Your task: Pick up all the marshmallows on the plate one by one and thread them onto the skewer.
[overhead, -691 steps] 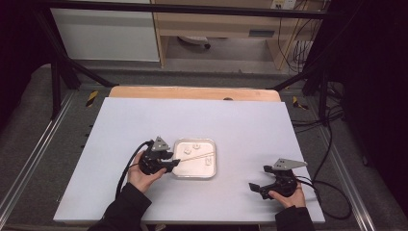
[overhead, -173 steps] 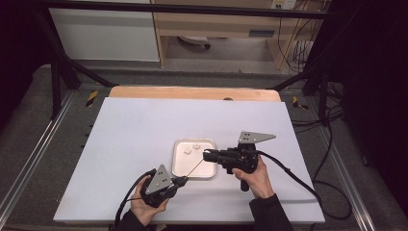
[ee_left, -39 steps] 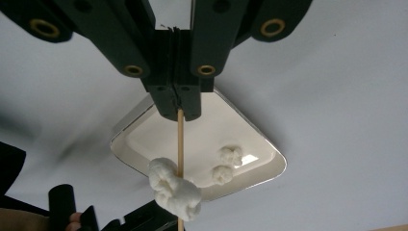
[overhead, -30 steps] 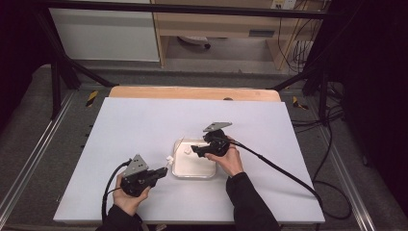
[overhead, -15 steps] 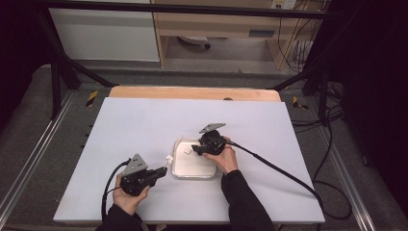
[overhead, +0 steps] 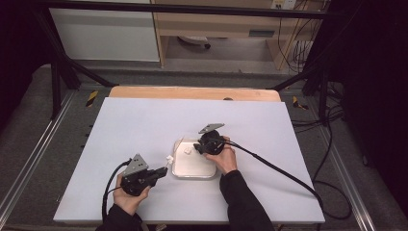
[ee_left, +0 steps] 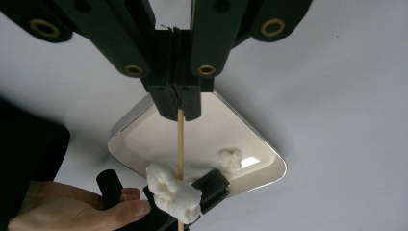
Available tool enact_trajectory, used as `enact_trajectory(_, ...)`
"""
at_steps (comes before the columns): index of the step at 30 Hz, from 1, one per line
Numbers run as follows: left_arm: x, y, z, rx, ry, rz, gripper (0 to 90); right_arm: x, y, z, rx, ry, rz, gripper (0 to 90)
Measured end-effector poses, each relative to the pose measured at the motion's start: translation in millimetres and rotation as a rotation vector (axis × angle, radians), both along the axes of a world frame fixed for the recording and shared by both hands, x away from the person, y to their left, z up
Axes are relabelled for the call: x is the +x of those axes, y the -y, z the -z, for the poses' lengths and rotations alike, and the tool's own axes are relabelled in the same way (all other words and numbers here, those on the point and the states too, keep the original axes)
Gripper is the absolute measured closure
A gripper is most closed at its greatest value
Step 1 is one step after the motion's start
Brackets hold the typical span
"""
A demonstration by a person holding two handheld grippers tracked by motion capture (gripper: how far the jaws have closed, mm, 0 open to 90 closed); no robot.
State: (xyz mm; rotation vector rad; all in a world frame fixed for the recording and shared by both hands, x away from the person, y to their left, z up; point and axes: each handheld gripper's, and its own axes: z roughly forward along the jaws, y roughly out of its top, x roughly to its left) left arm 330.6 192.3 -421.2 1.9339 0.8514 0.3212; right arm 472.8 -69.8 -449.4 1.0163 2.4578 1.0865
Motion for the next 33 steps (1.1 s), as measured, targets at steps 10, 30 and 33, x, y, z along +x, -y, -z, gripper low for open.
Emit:
enact_trajectory(10, -0.8, 0.7, -0.2, 0.000, 0.005, 0.004, 88.8, -6.4, 6.6, -20.1, 0.074, 0.006, -0.017, 76.0)
enact_trajectory(30, -12.1, 17.3, -4.0, 0.009, 0.057, 0.090, 88.8, -66.9, 54.4, -105.1, 0.390, 0.080, -0.153, 76.6)
enact_trajectory(33, -13.7, 19.1, -4.8, 0.007, 0.062, 0.100, 88.8, -71.9, 59.5, -112.9, 0.426, 0.085, -0.166, 76.5)
